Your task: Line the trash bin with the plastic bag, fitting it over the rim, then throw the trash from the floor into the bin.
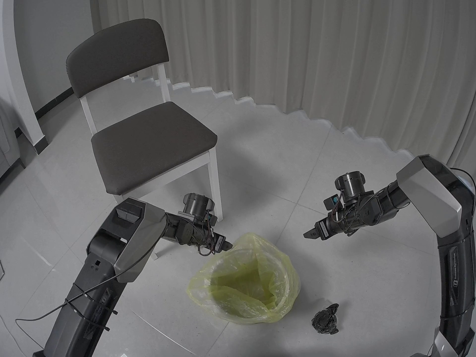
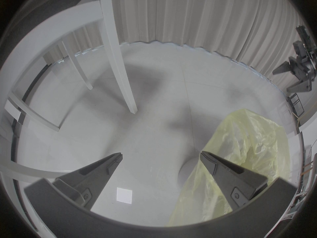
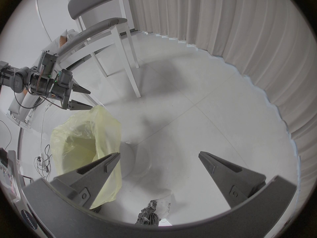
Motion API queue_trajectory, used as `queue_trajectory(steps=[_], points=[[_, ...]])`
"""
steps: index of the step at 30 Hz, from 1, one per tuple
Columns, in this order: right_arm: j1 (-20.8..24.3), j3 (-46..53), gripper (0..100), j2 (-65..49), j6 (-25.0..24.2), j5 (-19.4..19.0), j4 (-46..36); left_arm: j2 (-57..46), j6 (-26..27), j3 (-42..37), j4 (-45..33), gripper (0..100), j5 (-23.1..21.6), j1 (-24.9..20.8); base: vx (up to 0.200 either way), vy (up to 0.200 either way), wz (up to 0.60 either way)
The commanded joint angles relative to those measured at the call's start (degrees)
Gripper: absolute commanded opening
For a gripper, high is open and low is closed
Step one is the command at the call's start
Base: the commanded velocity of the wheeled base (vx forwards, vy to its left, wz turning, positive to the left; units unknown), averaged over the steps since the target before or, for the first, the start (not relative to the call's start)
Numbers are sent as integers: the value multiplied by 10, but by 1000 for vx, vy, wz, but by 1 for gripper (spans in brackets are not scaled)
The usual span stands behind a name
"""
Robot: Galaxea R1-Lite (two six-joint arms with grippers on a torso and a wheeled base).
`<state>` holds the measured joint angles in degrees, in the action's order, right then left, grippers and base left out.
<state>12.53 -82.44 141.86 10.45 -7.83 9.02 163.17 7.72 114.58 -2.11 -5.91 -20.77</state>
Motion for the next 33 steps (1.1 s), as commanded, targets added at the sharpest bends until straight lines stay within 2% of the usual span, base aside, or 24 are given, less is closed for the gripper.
queue_trajectory(steps=[1,5,6,14,19,24,28,33], points=[[-2,0,100,2,0,-1,0,-58,-8,0,-1,100,-3,17,0,0,0],[-2,7,100,-4,0,-4,0,-125,-36,-70,6,100,-5,20,0,0,0],[2,16,100,-5,0,-5,1,-159,-45,-119,20,100,-7,20,0,0,0],[32,53,100,-48,-1,-4,0,-247,-40,-315,186,100,-11,31,0,0,0],[66,78,100,-43,3,-3,2,-262,-46,-359,218,100,-12,32,0,0,0],[92,58,100,-6,5,4,13,-276,-47,-405,255,100,-12,32,0,0,0],[94,13,100,28,13,4,16,-291,-53,-442,298,100,-12,33,0,0,0],[93,-21,100,46,33,4,-3,-298,-53,-454,309,100,-11,45,0,0,0]])
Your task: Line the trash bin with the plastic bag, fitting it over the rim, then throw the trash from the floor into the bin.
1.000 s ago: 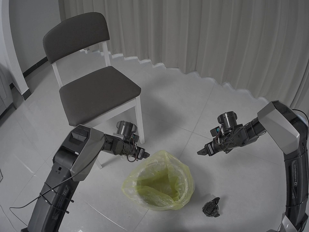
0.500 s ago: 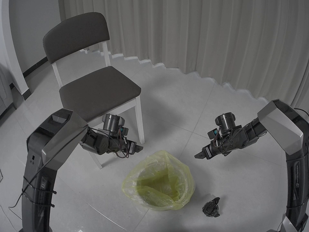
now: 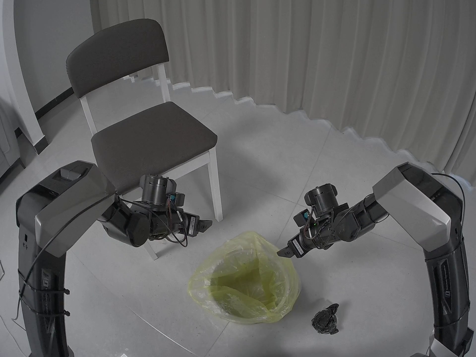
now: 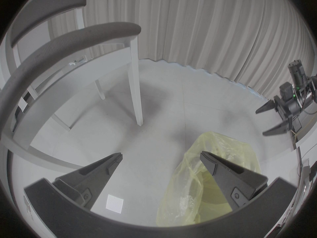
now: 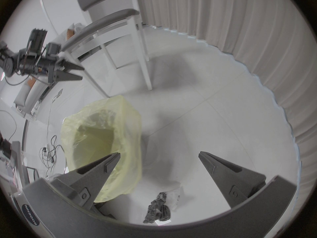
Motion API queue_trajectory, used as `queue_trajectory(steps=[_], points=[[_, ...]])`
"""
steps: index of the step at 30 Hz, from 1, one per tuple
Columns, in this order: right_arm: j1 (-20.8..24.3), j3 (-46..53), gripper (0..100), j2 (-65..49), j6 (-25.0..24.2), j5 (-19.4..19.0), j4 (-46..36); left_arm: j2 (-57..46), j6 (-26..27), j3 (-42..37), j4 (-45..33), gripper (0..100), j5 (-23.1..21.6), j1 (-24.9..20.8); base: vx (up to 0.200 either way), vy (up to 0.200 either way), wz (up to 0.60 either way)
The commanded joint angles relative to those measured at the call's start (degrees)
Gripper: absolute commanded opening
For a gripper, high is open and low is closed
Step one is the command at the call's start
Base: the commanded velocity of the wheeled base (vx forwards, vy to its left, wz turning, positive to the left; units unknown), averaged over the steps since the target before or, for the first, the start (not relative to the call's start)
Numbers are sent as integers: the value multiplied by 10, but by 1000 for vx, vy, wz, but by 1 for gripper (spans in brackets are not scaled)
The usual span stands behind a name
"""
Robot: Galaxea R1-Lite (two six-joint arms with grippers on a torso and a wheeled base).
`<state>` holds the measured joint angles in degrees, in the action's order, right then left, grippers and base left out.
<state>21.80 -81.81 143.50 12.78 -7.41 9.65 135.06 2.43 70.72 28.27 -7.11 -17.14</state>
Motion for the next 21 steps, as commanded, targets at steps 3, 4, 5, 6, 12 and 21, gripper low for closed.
queue_trajectory(steps=[3,4,5,6,12,21], points=[[0,-39,100,30,14,0,-21,-22,-1,-22,6,100,1,12,0,0,0],[0,-44,100,34,17,0,-33,-24,-1,-23,6,100,1,14,0,0,0],[0,-49,100,35,20,-1,-41,-24,-1,-23,7,100,1,14,0,0,0],[0,-56,100,35,23,0,-51,-24,-1,-23,8,100,1,14,0,0,0],[-11,-112,100,59,54,1,-117,-20,-1,-15,10,100,4,8,0,0,0],[-33,-213,100,101,83,0,-213,-6,0,5,9,100,7,4,0,0,0]])
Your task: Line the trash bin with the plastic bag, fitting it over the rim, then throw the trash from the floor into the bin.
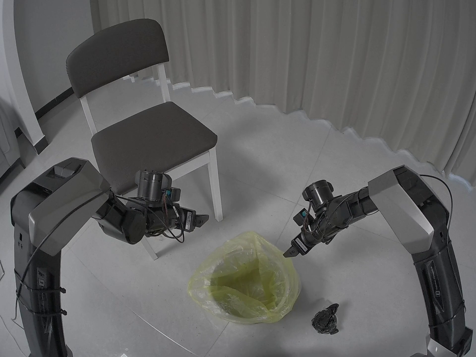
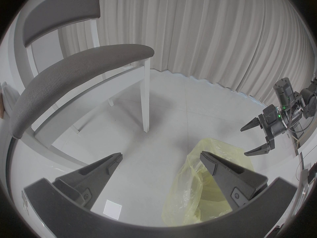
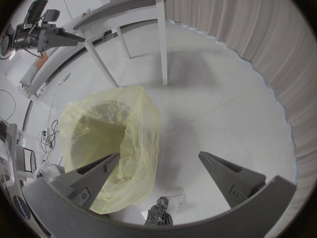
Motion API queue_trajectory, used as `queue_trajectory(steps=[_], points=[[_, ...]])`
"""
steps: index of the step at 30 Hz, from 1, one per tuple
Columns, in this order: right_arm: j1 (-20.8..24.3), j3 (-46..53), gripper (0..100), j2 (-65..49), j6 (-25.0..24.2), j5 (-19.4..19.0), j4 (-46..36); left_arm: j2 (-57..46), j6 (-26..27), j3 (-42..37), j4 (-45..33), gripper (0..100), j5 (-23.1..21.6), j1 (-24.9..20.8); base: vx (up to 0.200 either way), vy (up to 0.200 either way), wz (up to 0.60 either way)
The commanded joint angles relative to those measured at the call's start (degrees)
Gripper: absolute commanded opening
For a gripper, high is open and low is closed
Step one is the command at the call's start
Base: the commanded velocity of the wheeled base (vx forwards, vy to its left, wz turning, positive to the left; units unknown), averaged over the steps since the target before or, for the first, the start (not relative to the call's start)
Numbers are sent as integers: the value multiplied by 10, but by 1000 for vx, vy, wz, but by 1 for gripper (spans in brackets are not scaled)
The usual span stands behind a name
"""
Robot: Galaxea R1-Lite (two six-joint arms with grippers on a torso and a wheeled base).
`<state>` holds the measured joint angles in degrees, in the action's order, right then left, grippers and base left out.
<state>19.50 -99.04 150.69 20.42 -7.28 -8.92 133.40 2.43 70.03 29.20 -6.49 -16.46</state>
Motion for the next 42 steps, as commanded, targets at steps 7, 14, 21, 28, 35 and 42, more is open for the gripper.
queue_trajectory(steps=[7,14,21,28,35,42], points=[[-10,-108,100,51,6,0,-84,24,-1,24,0,100,2,-10,0,0,0],[-4,-156,100,51,-16,-20,-63,24,-3,27,1,100,0,-7,0,0,0],[4,-143,100,51,-42,-48,-45,22,-17,22,1,100,1,-9,0,0,0],[8,-129,100,37,-46,-52,21,22,-18,22,1,100,1,-9,0,0,0],[6,-102,100,45,-68,-66,60,24,-18,14,10,100,1,-9,0,0,0],[10,-105,100,71,-63,-68,58,20,-17,6,30,100,1,-5,0,0,0]])
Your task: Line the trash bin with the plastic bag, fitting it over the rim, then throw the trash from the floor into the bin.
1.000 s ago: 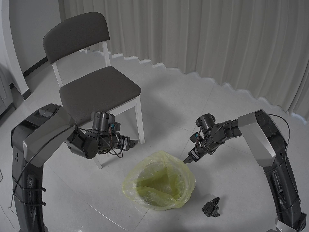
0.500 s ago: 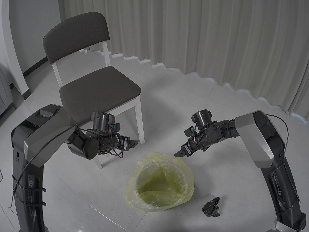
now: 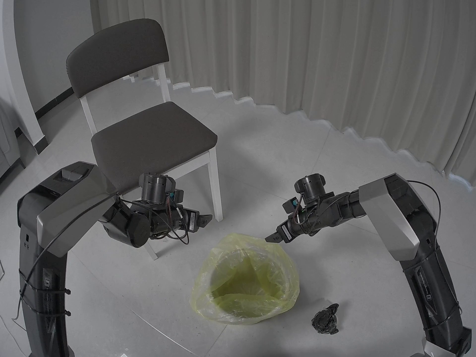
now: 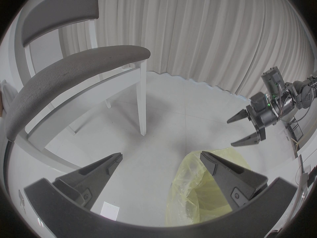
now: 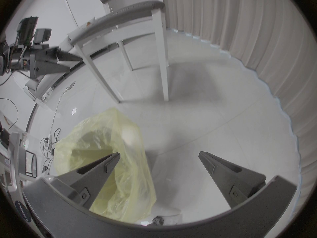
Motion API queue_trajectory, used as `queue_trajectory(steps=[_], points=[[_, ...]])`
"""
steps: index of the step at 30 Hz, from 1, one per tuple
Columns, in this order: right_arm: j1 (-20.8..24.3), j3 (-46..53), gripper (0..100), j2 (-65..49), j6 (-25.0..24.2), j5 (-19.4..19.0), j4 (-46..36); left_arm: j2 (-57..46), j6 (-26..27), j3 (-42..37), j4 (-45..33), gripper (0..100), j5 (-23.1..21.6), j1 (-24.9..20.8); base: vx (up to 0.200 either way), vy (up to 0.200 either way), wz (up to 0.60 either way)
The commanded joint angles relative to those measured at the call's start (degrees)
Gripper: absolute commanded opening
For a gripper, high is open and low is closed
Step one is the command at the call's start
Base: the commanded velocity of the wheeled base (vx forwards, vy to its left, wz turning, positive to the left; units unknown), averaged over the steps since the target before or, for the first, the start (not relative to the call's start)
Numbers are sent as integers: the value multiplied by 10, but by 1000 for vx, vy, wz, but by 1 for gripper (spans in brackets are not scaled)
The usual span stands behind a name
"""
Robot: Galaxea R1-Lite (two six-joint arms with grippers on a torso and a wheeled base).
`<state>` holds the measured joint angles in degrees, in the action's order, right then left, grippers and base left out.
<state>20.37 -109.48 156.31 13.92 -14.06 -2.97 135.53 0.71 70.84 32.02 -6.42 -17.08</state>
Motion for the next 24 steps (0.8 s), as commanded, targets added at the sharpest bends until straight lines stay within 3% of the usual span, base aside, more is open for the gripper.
queue_trajectory(steps=[1,13,19,24], points=[[1,-1,100,17,2,0,-1,-1,0,-2,1,100,0,1,0,0,0],[-38,-51,100,58,1,5,-13,3,0,-2,1,100,0,2,0,0,0],[-46,-51,100,126,4,6,-124,13,0,-3,2,100,0,0,0,0,0],[-46,-51,100,136,2,7,-160,13,-2,-3,2,100,0,1,0,0,0]])
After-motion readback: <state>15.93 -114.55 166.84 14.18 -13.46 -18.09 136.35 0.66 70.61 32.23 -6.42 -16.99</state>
